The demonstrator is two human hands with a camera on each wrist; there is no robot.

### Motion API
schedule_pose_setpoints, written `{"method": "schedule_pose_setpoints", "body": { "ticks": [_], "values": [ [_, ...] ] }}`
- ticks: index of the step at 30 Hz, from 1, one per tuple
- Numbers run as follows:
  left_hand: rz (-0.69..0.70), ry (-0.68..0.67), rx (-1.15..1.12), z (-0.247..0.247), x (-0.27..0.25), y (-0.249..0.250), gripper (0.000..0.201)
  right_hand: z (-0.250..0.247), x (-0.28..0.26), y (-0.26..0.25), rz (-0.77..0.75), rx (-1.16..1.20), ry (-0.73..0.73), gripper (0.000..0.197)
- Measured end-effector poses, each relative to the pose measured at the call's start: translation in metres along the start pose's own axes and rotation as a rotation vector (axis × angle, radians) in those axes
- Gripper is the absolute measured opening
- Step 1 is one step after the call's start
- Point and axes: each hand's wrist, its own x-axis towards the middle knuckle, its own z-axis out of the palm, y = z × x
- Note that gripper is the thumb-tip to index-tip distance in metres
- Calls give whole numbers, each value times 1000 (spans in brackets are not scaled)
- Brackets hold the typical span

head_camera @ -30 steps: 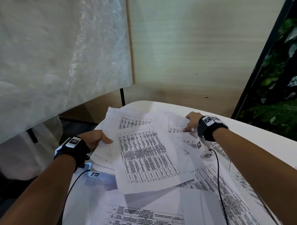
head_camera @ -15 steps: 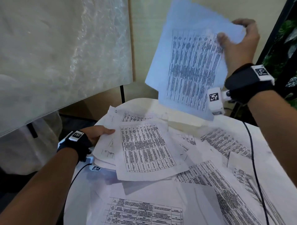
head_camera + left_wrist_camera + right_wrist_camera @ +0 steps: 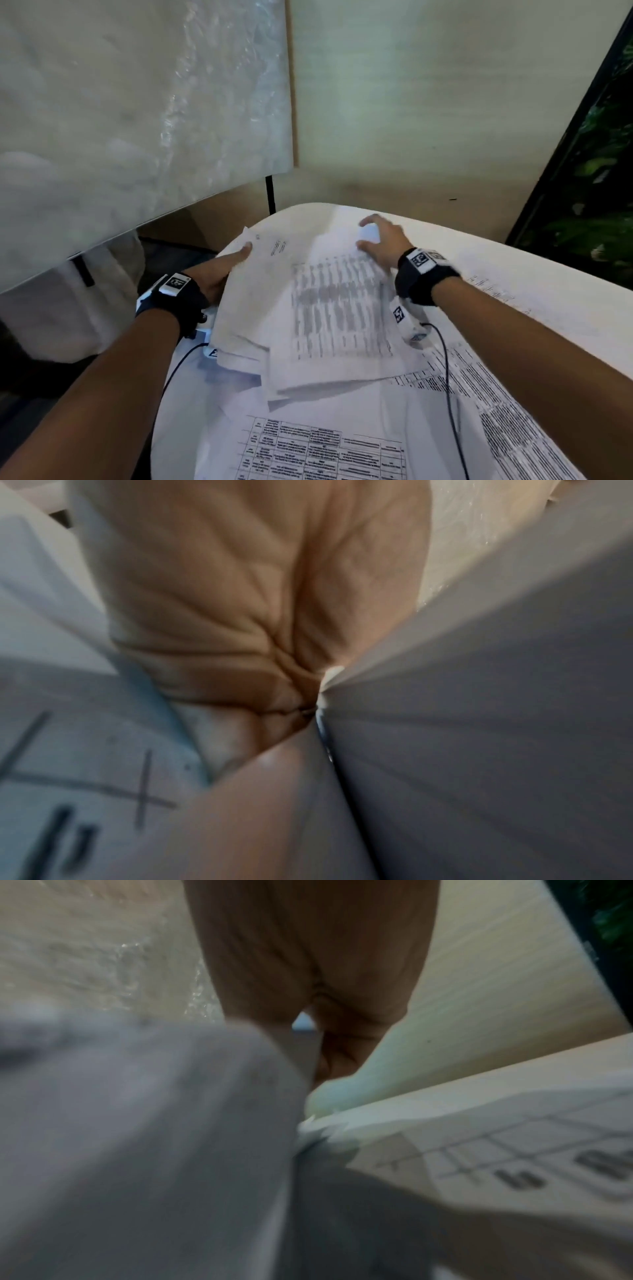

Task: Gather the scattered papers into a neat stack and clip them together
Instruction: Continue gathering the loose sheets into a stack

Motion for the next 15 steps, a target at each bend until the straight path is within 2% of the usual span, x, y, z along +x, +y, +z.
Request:
{"method": "schedule_pose_setpoints", "body": {
  "ticks": [2,3,5,7,9,13,15],
  "values": [
    [-51,-66,134,-5,-2,1,100,10,-3,-7,-5,58,-207,52],
    [-68,-88,201,-7,-2,1,107,9,-5,-10,2,131,-283,53],
    [-97,-129,275,-9,-2,2,106,-6,-8,-6,-2,161,-286,48],
    [-107,-146,256,-9,-2,2,99,-35,-9,13,7,10,-209,41],
    [-116,-174,220,-8,-3,3,89,-72,-16,42,116,-189,-209,44],
    [-115,-197,209,-3,-6,4,89,-135,-47,114,506,-395,-258,86],
    [-137,-182,211,-3,-6,4,82,-147,-59,137,570,-469,-287,121]
  ]
}}
